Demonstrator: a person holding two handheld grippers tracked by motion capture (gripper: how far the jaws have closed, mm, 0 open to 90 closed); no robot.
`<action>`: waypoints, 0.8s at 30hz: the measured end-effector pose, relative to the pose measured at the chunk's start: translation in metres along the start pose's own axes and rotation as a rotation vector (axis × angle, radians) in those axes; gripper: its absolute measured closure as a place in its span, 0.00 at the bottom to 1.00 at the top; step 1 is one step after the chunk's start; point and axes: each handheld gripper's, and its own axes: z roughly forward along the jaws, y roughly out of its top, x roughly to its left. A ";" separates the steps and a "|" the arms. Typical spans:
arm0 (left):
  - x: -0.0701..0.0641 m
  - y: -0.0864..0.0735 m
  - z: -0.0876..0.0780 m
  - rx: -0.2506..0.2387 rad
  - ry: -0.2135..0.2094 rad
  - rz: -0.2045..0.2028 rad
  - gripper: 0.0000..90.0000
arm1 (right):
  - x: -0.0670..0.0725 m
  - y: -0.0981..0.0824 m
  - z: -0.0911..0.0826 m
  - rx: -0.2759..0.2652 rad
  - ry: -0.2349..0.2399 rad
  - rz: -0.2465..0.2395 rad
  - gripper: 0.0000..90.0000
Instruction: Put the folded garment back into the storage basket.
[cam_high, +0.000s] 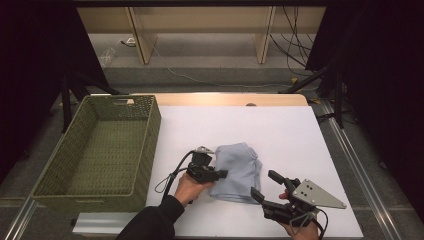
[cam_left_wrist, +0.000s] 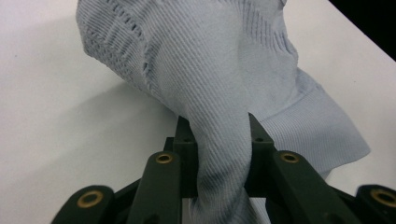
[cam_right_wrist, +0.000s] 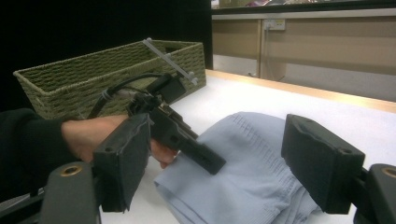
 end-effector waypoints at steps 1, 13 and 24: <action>0.000 0.000 -0.001 -0.002 -0.004 0.002 0.81 | 0.000 0.000 0.000 0.000 0.001 0.000 0.28; -0.009 0.004 -0.013 -0.035 -0.037 0.026 0.81 | 0.001 0.000 0.000 0.001 0.007 -0.004 0.28; -0.016 0.010 -0.025 -0.056 -0.060 0.040 0.82 | 0.001 0.000 0.000 0.001 0.008 -0.003 0.28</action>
